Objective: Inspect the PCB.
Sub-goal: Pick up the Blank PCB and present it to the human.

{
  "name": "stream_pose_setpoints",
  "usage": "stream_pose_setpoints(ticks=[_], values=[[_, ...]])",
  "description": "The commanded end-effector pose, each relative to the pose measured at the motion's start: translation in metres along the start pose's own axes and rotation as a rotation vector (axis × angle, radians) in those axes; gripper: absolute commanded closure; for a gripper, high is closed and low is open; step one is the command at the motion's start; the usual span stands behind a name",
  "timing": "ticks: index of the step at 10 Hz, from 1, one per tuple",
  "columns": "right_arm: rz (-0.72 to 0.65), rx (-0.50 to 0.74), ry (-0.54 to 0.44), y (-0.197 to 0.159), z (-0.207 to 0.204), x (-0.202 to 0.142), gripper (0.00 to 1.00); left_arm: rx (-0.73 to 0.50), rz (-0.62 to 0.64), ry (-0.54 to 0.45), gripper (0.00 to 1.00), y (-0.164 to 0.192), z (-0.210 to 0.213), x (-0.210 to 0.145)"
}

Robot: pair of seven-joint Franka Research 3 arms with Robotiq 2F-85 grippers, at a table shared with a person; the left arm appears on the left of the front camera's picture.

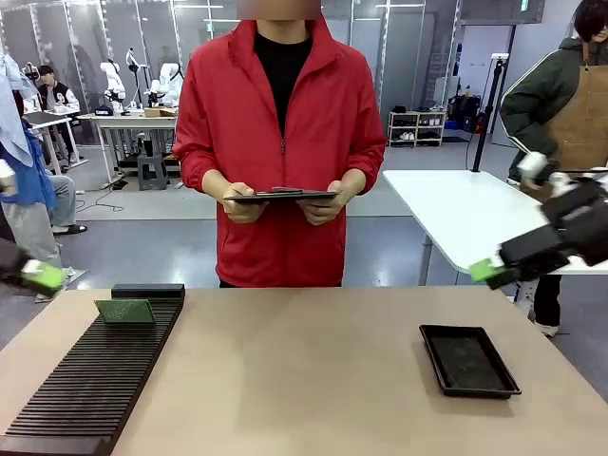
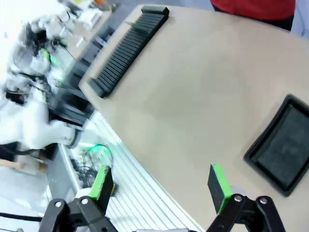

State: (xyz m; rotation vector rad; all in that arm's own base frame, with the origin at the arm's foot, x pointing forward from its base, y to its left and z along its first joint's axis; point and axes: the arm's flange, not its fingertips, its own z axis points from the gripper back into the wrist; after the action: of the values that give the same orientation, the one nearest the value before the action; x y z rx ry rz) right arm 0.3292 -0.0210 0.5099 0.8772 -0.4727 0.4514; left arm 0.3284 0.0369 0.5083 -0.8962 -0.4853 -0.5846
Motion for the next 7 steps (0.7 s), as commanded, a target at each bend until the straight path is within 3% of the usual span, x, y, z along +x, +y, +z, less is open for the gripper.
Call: stream_pose_setpoints(ticks=[1, 2, 3, 4, 5, 7], values=[[-0.092, 0.116, -0.111, -0.034, 0.036, -0.046, 0.00, -0.124, 0.032, -0.082, 0.00, 0.027, 0.034, -0.036], [-0.142, 0.150, -0.178, -0.051, 0.054, -0.074, 0.00, -0.154, 0.073, -0.158, 0.00, 0.040, 0.049, -0.060], [-0.214, 0.189, -0.177, -0.066, 0.068, -0.103, 0.00, -0.198, 0.150, -0.242, 0.00, 0.052, 0.066, -0.086], [-0.214, 0.210, -0.171, -0.074, 0.078, -0.126, 0.00, -0.221, 0.218, -0.286, 0.00, 0.062, 0.082, -0.114], [-0.267, 0.198, -0.242, -0.079, 0.092, -0.149, 0.00, -0.228, 0.261, -0.336, 0.00, 0.070, 0.100, -0.144], [-0.342, 0.169, -0.287, -0.085, 0.107, -0.185, 0.00, -0.188, 0.323, -0.384, 0.00, 0.076, 0.125, -0.191]])
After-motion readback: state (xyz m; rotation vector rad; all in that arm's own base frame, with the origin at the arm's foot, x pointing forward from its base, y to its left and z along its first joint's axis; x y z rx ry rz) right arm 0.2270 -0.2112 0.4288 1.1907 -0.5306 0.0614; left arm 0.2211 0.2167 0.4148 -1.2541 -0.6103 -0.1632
